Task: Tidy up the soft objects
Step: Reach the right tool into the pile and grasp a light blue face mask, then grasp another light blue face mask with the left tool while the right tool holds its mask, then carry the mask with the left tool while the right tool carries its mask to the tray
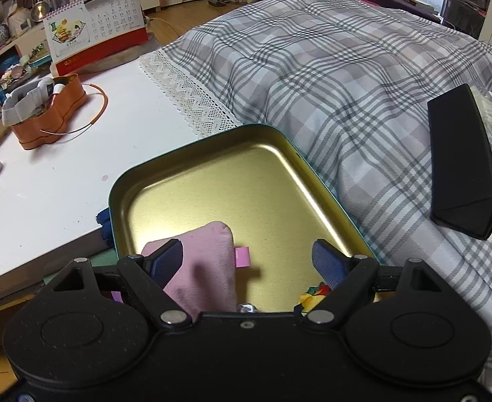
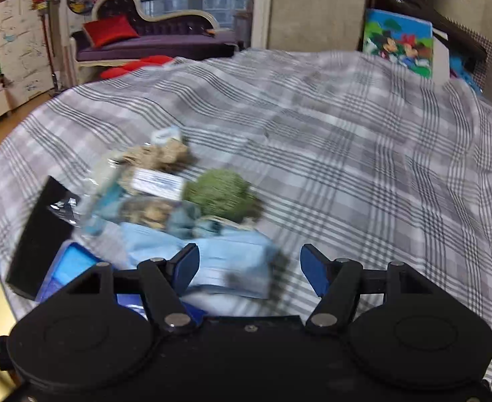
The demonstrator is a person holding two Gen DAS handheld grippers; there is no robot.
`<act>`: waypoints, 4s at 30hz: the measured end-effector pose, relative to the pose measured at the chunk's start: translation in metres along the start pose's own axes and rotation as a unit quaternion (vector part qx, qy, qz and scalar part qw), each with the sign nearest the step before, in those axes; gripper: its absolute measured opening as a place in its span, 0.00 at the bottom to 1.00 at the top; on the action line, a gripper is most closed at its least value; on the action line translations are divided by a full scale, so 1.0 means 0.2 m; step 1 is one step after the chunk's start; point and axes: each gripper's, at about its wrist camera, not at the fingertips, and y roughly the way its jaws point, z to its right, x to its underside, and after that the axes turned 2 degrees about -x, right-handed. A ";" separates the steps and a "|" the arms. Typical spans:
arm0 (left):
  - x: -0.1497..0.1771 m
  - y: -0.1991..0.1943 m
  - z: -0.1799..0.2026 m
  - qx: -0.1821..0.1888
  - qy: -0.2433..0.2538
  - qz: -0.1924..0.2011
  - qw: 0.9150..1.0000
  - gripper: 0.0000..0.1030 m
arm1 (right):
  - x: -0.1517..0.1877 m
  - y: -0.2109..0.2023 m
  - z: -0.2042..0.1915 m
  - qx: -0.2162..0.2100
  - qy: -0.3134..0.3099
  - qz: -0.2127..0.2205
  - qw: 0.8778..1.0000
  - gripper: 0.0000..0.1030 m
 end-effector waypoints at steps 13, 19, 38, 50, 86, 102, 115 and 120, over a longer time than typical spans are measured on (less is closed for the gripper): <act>0.00 0.02 0.05 -0.007 0.006 0.006 1.000 0.79 | 0.02 0.27 0.00 -0.048 -0.009 -0.016 0.999 0.71; 0.01 0.03 0.08 -0.011 0.013 0.004 1.000 0.79 | 0.01 0.37 -0.01 -0.048 -0.003 -0.026 0.999 0.69; -0.23 -0.47 0.73 0.095 0.137 0.085 0.982 0.88 | 0.02 0.32 0.32 -0.016 0.177 0.050 0.983 0.45; -0.22 -0.44 1.45 0.178 0.258 0.033 0.949 0.88 | 0.03 0.31 0.37 -0.016 0.208 0.059 0.976 0.45; -0.12 -0.57 1.54 0.280 0.226 -0.043 0.932 0.47 | 0.02 0.14 0.52 -0.010 0.188 0.007 0.982 0.45; 0.22 -0.81 1.23 0.268 0.235 -0.060 0.932 0.47 | 0.15 -0.25 0.38 -0.065 0.078 -0.033 0.994 0.45; 0.32 -0.80 0.80 0.204 0.170 -0.047 0.963 0.47 | 0.21 -0.45 0.09 -0.134 0.013 -0.056 0.989 0.45; 0.31 -0.75 0.60 0.166 0.127 -0.039 0.977 0.47 | 0.24 -0.52 -0.11 -0.167 -0.026 -0.059 0.984 0.45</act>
